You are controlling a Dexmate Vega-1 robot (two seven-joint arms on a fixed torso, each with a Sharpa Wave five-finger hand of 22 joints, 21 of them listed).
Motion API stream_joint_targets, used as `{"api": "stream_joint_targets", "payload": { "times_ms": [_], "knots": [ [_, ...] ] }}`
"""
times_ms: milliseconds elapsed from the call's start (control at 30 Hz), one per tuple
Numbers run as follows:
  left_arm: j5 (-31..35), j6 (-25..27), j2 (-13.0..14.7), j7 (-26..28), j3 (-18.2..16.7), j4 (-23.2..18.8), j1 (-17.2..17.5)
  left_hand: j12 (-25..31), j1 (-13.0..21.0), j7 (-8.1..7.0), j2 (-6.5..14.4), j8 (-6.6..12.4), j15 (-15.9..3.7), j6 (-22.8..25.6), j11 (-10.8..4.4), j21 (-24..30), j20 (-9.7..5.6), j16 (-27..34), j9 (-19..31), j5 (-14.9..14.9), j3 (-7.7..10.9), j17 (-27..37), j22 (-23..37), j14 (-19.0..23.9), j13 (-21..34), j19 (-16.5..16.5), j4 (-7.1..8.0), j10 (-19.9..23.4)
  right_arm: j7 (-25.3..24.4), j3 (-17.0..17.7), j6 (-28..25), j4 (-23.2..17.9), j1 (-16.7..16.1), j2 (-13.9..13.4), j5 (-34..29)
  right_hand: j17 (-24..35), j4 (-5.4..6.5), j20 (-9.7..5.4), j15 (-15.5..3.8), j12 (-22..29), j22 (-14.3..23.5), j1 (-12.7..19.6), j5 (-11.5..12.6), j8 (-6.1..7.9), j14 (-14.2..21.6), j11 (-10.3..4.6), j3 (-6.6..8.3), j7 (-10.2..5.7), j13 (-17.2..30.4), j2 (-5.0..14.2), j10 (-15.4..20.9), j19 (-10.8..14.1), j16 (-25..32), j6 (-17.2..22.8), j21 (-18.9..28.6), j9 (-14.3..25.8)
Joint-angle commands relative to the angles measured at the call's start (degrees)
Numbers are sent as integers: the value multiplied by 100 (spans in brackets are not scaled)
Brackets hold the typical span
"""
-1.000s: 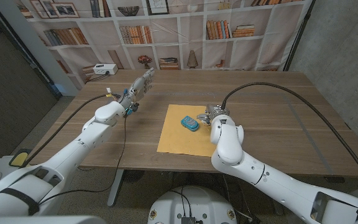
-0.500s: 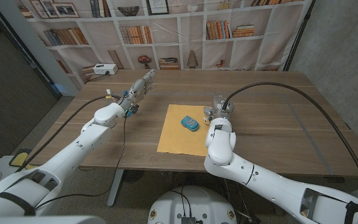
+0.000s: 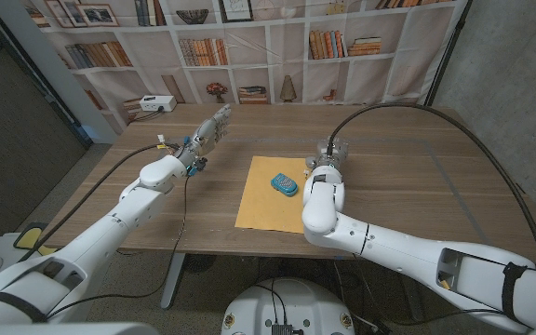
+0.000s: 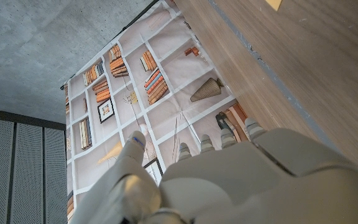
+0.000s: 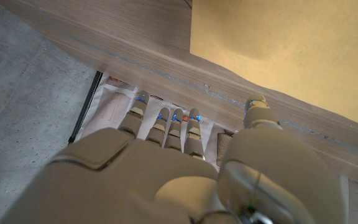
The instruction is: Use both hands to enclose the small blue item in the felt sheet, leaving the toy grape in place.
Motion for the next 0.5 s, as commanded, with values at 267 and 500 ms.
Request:
{"api": "stream_joint_targets", "payload": {
  "times_ms": [267,500],
  "knots": [
    [31,-16,-7,13,-6,34,-40,20,-81,13,7,24,53,-73,-18,38,34,31,19,36,23,25,7,-226,31,-492,31,-263,424,-232,-89,822,359,149,144,-74,-28,-8,-93,47,15,8,68,143,166,-15,-62,-25,-17,-10,215,-3,84,383,92,10],
    [44,-12,-41,3,14,100,-101,21,-86,11,3,23,43,-77,-15,34,39,28,19,36,23,25,6,-227,31,-501,31,-262,279,-319,-89,946,452,169,511,-107,-44,-18,-99,64,13,22,86,181,218,-21,-72,-35,-31,-22,295,9,98,499,106,8]
  ]
}}
